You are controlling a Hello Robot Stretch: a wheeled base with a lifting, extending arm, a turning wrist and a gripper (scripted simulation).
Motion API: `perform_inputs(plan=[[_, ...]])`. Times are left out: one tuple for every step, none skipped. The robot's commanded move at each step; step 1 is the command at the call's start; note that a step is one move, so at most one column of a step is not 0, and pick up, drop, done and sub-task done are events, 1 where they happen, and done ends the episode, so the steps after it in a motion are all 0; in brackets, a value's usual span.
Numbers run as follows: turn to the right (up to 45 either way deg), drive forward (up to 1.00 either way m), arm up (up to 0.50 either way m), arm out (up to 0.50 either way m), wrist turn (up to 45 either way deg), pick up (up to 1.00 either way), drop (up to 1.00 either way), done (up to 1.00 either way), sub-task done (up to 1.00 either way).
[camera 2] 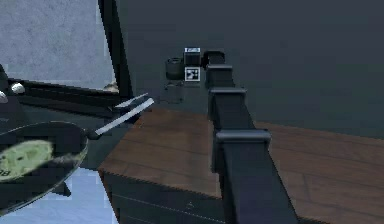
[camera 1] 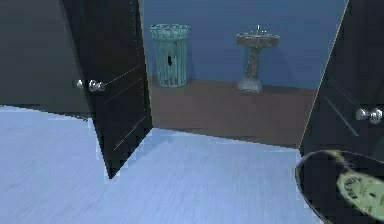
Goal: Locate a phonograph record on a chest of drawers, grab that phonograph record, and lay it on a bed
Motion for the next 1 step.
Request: perform_inputs(plan=[[0.0, 0.0, 0.0, 0.0, -45.0, 0.0, 0.0, 0.0, 0.0]])
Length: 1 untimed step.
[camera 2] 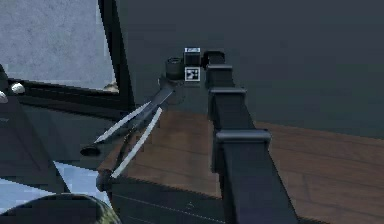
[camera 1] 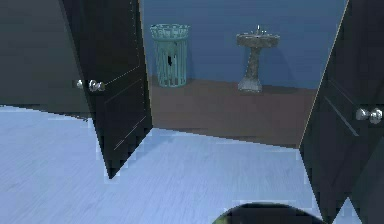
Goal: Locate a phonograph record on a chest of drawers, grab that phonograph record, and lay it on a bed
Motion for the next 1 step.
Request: perform_inputs(plan=[[0.0, 0.0, 0.0, -0.3, 0.0, 0.0, 0.0, 0.0, 0.0]])
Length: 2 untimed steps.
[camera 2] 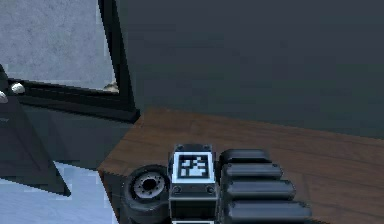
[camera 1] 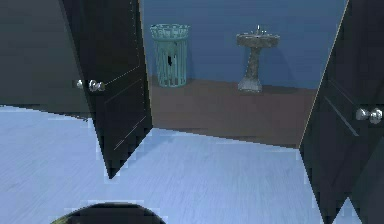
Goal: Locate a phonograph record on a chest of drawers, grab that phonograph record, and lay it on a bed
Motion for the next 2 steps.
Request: perform_inputs(plan=[[-36.0, 0.0, 0.0, 0.0, 0.0, 0.0, 0.0, 0.0, 0.0], [0.0, 0.95, 0.0, 0.0, 0.0, 0.0, 0.0, 0.0, 0.0]])
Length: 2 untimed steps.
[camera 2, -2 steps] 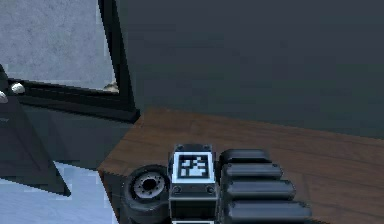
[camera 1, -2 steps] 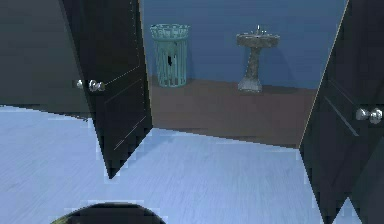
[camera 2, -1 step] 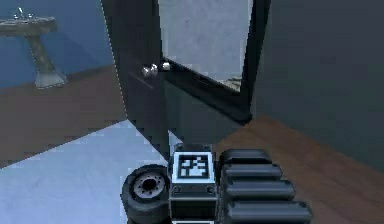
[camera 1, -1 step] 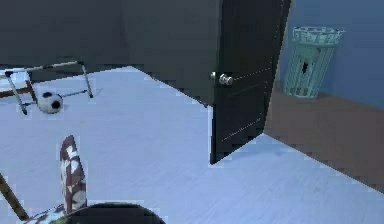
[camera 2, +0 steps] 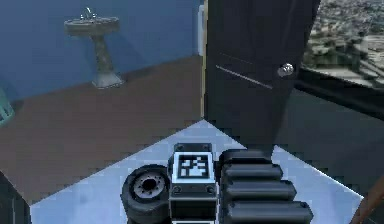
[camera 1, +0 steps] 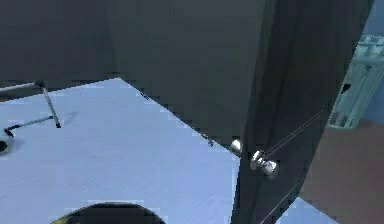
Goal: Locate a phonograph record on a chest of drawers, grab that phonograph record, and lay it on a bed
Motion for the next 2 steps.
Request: perform_inputs(plan=[[-39.0, 0.0, 0.0, 0.0, 0.0, 0.0, 0.0, 0.0, 0.0], [0.0, 0.75, 0.0, 0.0, 0.0, 0.0, 0.0, 0.0, 0.0]])
